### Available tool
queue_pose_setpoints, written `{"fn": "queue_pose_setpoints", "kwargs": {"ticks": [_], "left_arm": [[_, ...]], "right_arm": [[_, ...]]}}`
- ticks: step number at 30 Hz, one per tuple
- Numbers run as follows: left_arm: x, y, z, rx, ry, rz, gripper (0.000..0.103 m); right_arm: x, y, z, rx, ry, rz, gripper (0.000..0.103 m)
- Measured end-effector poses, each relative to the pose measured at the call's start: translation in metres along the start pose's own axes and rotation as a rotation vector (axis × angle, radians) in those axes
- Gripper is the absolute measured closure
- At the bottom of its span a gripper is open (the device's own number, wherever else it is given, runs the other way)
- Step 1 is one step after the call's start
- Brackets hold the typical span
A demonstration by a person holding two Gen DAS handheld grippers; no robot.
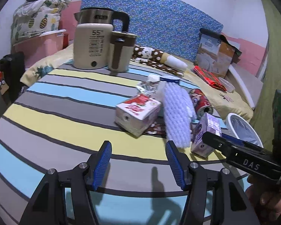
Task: Collect trash
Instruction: 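Grasp the white foam net with the left tool while the right tool grasps the purple carton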
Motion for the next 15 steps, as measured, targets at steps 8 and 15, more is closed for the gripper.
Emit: {"fn": "queue_pose_setpoints", "kwargs": {"ticks": [8,15], "left_arm": [[0.042,0.006,-0.010,-0.011,-0.073,-0.041,0.043],[0.067,0.012,-0.033,-0.049,-0.083,-0.057,0.043]], "right_arm": [[0.034,-0.003,0.023,0.038,-0.049,-0.047,0.043],[0.030,0.007,0.016,0.046,-0.024,-0.005,0.045]]}}
Point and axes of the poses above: each gripper's, at about its wrist camera, not at the fingertips, and z roughly against the way its jaws point, x to its right, y to its top, the point moved 8 cm from there along -z, roughly the way its jaws point, and after that the axes turned 13 degrees about y, right-handed, at the moved point
